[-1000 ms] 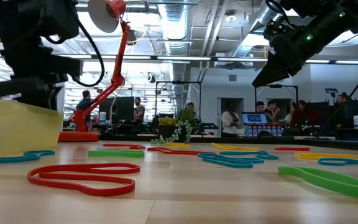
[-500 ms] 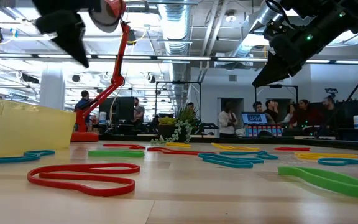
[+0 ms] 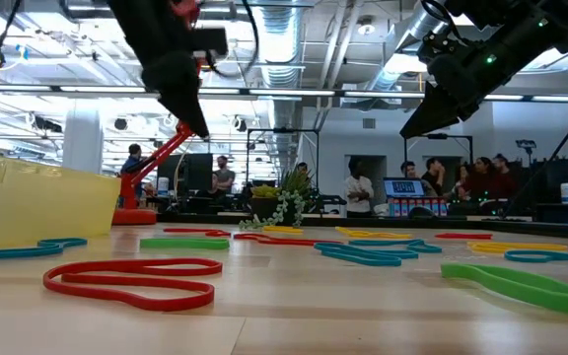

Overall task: Pick and place items into bin
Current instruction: Put the red rubber band into the yellow bin

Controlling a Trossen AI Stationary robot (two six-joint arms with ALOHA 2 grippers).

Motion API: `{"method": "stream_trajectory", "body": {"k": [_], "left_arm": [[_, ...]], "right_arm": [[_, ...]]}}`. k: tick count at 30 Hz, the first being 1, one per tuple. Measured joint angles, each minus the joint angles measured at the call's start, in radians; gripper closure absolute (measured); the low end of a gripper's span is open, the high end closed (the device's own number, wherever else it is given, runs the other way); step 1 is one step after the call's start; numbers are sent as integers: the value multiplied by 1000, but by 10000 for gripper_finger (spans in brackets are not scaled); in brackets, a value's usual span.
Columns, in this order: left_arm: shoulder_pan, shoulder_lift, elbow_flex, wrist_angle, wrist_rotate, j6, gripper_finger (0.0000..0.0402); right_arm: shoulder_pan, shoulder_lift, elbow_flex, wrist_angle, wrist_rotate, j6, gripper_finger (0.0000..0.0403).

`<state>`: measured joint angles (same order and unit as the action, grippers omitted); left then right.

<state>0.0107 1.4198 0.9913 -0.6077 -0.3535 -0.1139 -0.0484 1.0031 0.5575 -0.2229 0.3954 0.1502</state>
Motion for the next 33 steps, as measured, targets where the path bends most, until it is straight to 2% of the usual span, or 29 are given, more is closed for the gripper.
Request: {"method": "stream_trajectory", "body": {"k": [3, 8, 14, 22, 28, 33], "left_arm": [[60, 71, 0, 24, 61, 3, 315], [130, 198, 0, 28, 86, 85, 315], [194, 319, -1, 89, 221, 115, 315], [259, 335, -1, 159, 244, 163, 315], [285, 335, -19, 149, 369, 228, 315], [284, 335, -31, 156, 339, 261, 315]], "right_arm": [[0, 0, 0, 0, 0, 0, 301], [0, 0, 0, 0, 0, 1, 301], [0, 0, 0, 0, 0, 1, 301], [0, 0, 0, 0, -1, 1, 301], [0, 0, 0, 0, -1, 1, 301], [0, 0, 0, 0, 0, 1, 301]]}}
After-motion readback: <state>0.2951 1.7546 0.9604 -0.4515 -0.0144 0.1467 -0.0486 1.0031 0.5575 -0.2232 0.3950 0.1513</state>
